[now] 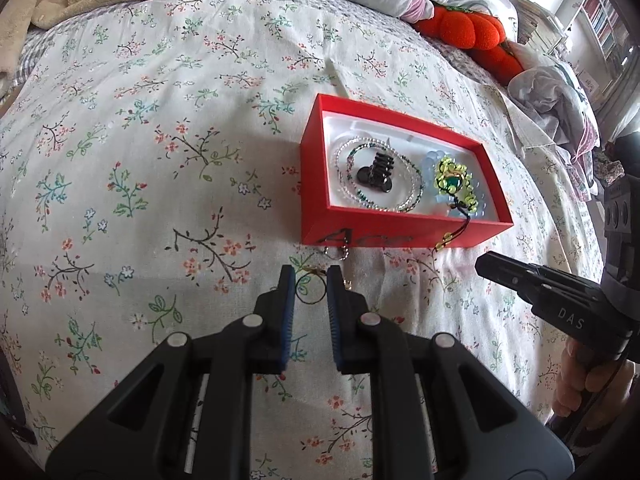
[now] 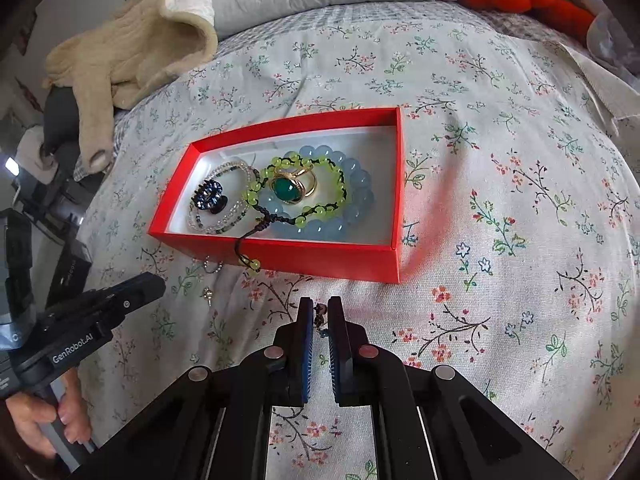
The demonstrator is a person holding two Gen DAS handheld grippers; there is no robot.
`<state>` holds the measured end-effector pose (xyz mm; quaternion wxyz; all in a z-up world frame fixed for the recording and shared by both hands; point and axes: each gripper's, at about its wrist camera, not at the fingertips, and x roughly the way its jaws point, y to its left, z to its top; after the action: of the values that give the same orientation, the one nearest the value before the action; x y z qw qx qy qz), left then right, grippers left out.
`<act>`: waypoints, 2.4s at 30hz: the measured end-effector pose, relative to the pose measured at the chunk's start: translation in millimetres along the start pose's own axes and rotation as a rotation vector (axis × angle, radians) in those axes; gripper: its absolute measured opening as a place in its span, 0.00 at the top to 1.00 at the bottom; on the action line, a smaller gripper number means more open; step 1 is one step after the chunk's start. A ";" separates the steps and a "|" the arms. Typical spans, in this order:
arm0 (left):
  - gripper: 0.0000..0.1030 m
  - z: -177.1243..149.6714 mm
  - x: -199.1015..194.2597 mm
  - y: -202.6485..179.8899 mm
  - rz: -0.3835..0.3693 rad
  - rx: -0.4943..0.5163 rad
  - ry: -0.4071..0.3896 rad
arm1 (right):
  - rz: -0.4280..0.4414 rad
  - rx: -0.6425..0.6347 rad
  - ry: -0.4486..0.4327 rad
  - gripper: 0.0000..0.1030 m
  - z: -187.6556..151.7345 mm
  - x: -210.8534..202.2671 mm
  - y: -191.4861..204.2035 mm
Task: Organize jewelry
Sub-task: 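Carry both earrings into the red box and open both tools, then grasp a small gold earring with the left tool while the right tool grasps a silver hoop earring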
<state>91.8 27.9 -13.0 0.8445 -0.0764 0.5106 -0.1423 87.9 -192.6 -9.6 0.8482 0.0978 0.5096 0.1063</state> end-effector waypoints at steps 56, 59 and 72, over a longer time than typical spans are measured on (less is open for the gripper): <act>0.60 21.6 -7.9 -7.4 0.085 -0.023 -0.022 | 0.025 0.071 -0.085 0.89 47.5 -18.8 -10.2; 0.53 18.5 -7.5 -5.3 0.098 -0.024 -0.010 | 0.024 0.059 -0.081 0.89 42.3 -23.6 -9.5; 0.39 1.7 0.3 3.1 0.152 -0.010 0.051 | -0.022 0.001 -0.033 0.78 16.2 -24.2 -6.6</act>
<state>94.0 30.7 -13.3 0.8392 -0.0378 0.5371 -0.0770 91.7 -206.6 16.4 0.8576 0.0942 0.4967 0.0949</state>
